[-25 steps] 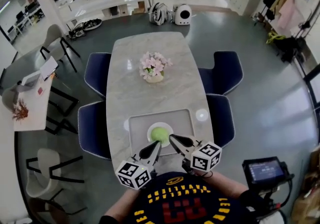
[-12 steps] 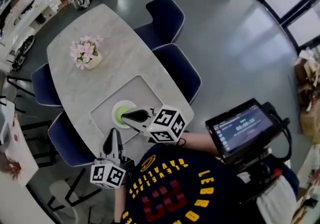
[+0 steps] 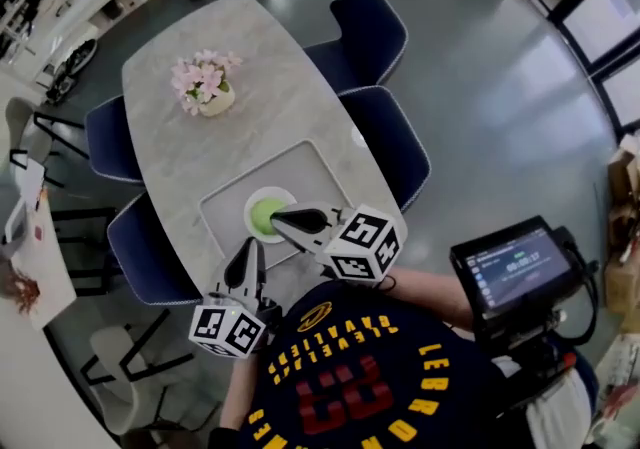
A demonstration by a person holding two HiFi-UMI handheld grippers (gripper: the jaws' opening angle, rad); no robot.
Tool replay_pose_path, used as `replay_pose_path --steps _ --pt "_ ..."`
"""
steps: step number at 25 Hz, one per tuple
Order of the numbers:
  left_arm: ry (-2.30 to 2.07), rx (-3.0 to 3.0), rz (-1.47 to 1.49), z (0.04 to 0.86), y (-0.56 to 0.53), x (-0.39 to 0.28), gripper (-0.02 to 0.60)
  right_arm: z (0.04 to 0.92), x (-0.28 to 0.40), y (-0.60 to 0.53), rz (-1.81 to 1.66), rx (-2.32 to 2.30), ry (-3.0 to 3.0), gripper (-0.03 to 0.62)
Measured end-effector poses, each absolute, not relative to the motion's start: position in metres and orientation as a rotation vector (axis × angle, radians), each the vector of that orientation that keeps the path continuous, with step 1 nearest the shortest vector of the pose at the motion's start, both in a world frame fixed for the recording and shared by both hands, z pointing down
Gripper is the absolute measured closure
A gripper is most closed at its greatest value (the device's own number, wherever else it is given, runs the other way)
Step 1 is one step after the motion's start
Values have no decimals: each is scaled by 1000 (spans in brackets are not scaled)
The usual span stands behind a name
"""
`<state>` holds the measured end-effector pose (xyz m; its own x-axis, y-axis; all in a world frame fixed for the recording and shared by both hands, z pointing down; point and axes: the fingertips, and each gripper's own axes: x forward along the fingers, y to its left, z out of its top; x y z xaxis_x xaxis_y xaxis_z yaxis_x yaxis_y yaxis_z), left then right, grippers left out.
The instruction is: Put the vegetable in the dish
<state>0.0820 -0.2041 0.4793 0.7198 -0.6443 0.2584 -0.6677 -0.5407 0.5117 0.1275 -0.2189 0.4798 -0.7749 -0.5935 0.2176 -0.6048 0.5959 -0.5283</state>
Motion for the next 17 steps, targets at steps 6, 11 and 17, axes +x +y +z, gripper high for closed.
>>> replay_pose_path --steps 6,11,17 --pt "-1003 2328 40 478 -199 80 581 479 129 -215 949 1046 -2789 589" --pt "-1013 2314 36 478 -195 78 581 479 125 -210 952 1025 -2782 589" --pt "-1017 2300 29 479 -196 79 580 481 125 -211 955 1014 -2776 589"
